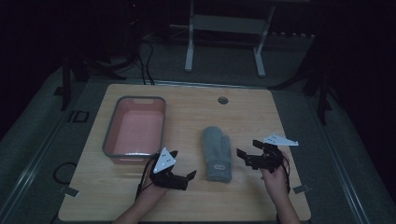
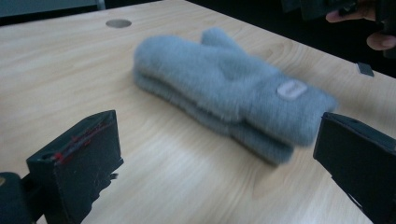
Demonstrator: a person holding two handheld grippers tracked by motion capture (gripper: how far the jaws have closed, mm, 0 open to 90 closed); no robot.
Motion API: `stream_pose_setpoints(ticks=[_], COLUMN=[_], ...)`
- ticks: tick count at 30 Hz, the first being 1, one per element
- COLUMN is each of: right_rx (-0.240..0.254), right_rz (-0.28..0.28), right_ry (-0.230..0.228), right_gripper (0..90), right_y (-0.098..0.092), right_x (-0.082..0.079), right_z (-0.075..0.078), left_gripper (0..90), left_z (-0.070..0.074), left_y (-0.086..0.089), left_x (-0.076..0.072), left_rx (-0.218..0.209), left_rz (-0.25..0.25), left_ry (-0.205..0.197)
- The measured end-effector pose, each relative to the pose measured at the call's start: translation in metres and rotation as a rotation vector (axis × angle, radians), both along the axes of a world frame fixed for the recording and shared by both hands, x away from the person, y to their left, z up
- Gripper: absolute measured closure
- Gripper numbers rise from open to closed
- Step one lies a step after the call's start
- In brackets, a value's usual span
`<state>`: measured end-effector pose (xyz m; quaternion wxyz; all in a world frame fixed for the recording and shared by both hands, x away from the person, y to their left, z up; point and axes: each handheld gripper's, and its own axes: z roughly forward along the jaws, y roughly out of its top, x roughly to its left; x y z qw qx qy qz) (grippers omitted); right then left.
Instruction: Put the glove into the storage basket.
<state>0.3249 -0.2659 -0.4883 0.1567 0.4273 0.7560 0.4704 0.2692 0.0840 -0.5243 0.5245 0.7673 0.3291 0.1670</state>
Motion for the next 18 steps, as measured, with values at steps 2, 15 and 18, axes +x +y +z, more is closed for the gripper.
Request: stream_pose_setpoints(ticks=[2, 15, 18], right_rx=[0.003, -0.023, 0.006], right_rz=[-0.004, 0.014, 0.016], right_ry=[0.017, 0.110, 0.159], right_gripper=[11.8, 39.5, 40.9], right_y=[0.002, 0.044, 0.047], right_x=[0.003, 0.027, 0.028], right_z=[0.003, -0.021, -0.032], left_gripper=[1.1, 4.6, 4.7], left_z=[0.007, 0.005, 0.000], left_y=[-0.008, -0.047, -0.055], left_x=[0.008, 0.065, 0.076], left_rx=[0.013, 0.026, 0.030], left_rz=[-0.007, 0.020, 0.022], left_ry=[0.012, 0.159, 0.207])
